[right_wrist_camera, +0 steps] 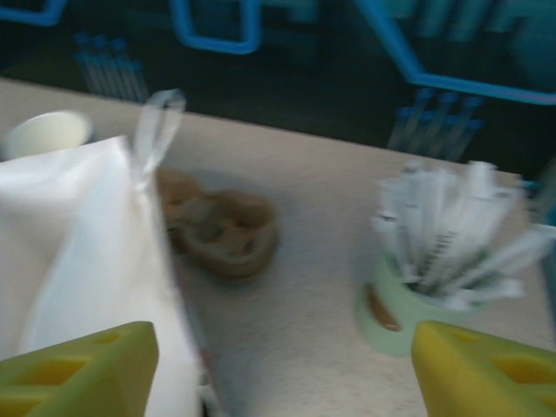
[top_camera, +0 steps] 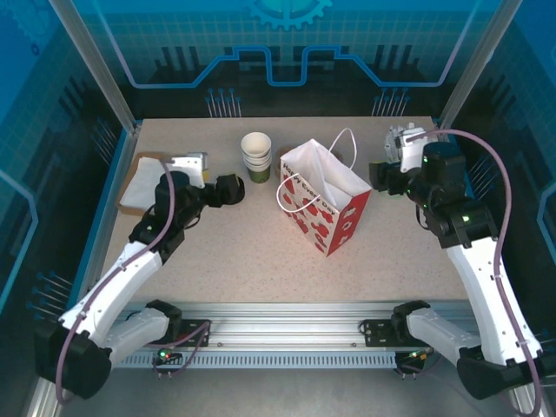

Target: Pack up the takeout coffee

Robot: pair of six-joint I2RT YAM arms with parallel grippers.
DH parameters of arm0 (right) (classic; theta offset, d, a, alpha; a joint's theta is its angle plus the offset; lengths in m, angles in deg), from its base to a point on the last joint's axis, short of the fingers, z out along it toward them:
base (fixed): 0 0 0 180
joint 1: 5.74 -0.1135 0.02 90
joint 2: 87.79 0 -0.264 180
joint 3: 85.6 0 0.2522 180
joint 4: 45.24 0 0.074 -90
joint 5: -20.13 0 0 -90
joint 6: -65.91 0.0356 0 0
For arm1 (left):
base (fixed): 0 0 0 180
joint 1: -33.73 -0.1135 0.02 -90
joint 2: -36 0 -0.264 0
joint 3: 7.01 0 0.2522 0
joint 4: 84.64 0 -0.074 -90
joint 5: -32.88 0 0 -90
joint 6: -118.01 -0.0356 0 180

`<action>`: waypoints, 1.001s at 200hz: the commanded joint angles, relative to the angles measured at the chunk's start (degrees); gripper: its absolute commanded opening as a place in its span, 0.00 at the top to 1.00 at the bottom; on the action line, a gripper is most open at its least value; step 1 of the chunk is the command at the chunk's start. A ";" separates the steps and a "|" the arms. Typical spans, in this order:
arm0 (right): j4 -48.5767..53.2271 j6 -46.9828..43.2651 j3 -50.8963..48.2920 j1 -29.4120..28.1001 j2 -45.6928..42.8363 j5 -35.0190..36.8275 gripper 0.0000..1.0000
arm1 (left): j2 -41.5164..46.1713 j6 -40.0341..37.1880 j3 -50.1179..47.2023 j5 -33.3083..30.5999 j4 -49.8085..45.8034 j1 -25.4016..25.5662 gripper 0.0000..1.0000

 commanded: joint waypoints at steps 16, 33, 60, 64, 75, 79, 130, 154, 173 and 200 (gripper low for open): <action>-7.27 1.22 -5.92 6.08 0.07 7.79 0.09 | 4.15 0.67 -6.32 -10.41 9.86 -3.73 0.04; -8.61 2.08 -8.34 7.60 1.43 8.92 0.02 | 4.08 -1.18 -8.87 -13.29 12.18 -5.38 0.01; -13.41 3.72 -14.73 8.19 2.67 14.28 0.00 | 2.66 -3.64 -11.08 -15.61 13.45 -8.75 0.01; -14.41 3.98 -15.91 8.35 2.81 14.81 0.00 | 2.50 -3.76 -11.26 -15.63 13.47 -9.47 0.01; -17.04 4.91 -19.01 8.59 3.24 16.09 0.00 | 1.77 -4.19 -11.94 -15.04 13.91 -11.38 0.01; -17.97 5.32 -20.02 8.73 3.44 16.33 0.00 | 1.47 -4.41 -12.14 -14.74 14.05 -12.01 0.01; -32.04 7.18 -32.90 8.78 10.22 15.09 0.00 | -2.33 -9.23 -16.95 -13.10 19.26 -16.99 0.01; -43.03 7.33 -38.91 8.80 13.97 12.83 0.00 | -4.58 -11.83 -20.43 -11.99 25.41 -17.54 0.01; -51.73 6.54 -42.53 8.44 16.73 11.54 0.00 | -7.29 -12.86 -22.24 -11.68 30.25 -17.76 0.01; -56.53 4.42 -42.81 7.29 20.80 10.90 0.00 | -12.56 -13.27 -22.83 -9.64 35.23 -17.90 0.01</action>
